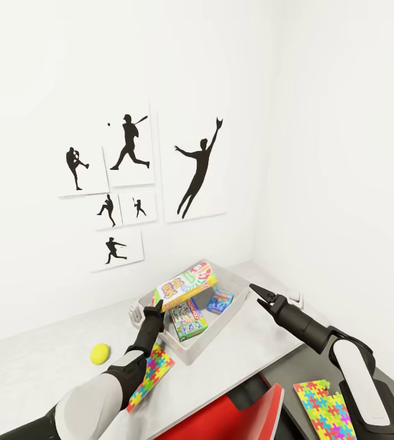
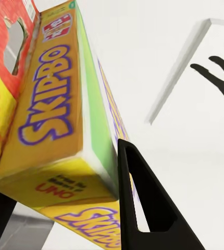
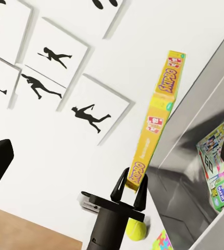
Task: Put all the toys in the child's room - the three board games (two on the bed and one on the table), the two jigsaw puzzles on the table, and the tennis ball on the table - inside the toy box on the table in the child's room.
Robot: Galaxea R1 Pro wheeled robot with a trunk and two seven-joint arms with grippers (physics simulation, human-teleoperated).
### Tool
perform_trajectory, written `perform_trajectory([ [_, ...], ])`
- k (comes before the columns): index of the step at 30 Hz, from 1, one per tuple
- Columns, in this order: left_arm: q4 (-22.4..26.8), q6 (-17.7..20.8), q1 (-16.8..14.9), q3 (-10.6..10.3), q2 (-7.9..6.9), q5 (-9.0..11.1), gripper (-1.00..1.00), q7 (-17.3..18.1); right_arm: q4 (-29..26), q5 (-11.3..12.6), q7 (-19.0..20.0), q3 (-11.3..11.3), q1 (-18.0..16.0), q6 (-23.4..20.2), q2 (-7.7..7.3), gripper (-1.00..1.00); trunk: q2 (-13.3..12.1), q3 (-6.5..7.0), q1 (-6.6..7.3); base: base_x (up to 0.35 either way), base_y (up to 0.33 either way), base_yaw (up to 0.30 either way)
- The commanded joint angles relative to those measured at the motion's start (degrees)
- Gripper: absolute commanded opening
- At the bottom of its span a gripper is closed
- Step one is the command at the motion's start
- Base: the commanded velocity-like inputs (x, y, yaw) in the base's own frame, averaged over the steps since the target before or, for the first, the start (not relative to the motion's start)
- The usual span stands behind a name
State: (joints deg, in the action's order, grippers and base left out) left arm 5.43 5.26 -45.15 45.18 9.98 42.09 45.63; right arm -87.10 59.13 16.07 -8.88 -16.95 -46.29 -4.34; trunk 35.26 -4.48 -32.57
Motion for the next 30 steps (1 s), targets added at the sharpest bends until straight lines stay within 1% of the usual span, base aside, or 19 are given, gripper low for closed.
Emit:
perform_trajectory([
  [1, 0.0, 0.6, 0.0, -0.1, 0.02, 0.6, -1.0, 0.1, 0.0, -0.2, 0.3, -0.1, -0.1, -0.3, 0.0, 1.0, 0.1, -0.11, -0.02, 0.0, 0.0, 0.0],
  [11, 0.0, 0.7, 0.0, 0.0, 0.02, 0.7, -1.0, 0.2, 0.0, -0.2, 0.3, -0.1, -0.1, -0.3, -0.05, 1.0, 0.1, -0.11, -0.02, -0.001, 0.0, 0.0],
  [18, 0.0, 0.9, 0.0, 0.0, 0.02, 0.7, -1.0, 0.2, 0.0, -0.2, 0.3, -0.1, -0.1, -0.3, -0.03, 1.0, 0.1, -0.11, -0.02, -0.098, 0.0, 0.0],
  [30, 0.0, 0.8, 0.0, 0.0, 0.02, 0.6, -1.0, 0.3, 0.1, -0.2, 0.3, -0.1, -0.1, -0.3, -0.05, 1.0, 0.1, -0.11, -0.02, -0.014, 0.0, 0.0],
])
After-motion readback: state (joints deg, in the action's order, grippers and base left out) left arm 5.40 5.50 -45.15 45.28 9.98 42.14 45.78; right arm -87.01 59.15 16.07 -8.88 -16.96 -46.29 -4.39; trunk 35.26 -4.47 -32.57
